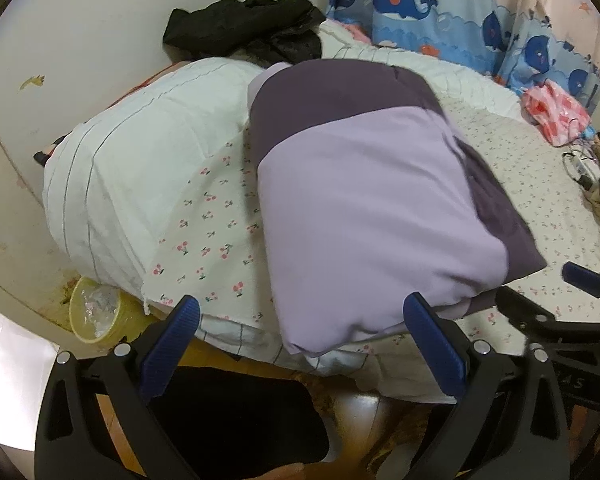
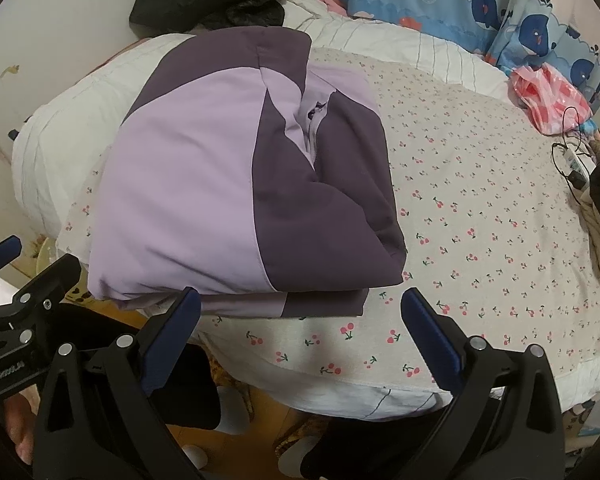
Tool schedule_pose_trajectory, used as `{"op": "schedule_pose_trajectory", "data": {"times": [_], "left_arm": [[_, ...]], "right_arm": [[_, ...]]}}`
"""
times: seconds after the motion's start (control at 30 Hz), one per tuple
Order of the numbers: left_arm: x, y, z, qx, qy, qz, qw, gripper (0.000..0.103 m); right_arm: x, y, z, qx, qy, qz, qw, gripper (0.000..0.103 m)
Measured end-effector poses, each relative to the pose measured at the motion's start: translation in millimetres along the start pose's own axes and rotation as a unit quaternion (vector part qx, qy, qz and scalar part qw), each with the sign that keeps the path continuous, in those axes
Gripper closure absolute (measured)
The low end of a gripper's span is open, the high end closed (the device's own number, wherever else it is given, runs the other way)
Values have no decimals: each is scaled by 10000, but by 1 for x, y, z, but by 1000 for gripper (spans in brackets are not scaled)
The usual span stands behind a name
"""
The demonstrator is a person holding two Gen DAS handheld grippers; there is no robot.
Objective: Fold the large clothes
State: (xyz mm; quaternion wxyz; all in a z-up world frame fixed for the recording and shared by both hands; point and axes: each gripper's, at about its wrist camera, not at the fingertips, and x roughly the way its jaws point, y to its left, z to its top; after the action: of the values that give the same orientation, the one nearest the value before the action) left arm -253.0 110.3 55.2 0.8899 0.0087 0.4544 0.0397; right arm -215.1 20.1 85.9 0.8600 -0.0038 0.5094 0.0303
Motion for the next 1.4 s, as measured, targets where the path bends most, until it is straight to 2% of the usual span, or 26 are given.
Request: {"op": "schedule_pose_trajectory", "data": {"times": [0.63,0.77,0.9,0.93,1.03,1.1,1.4], "left_arm": [[11,3,-3,-17,237,73,9997,5],[12,5,-4,-102,330,-208,9992,5],[5,10,-6,-322,79,-509,9982,5],[2,11,-6,-342,-3,-510,9981,5],[-6,10,-5,-252,-288,-154,9991,5],[-9,9,-4,-242,-329,-117,9991,5],[0,9,-7,-265,-19,-208,9994,5]], "right_arm": [[7,0,-2,-7,110,127,9999,6],[8,1,-3,-5,122,151,9998,6],[8,2,-5,3,126,167,9998,6],[8,2,-5,11,121,175,9998,6],[6,2,-6,38,105,181,9998,6],[5,1,-7,50,97,186,9998,6],[1,3,-9,29,68,181,9998,6]]}}
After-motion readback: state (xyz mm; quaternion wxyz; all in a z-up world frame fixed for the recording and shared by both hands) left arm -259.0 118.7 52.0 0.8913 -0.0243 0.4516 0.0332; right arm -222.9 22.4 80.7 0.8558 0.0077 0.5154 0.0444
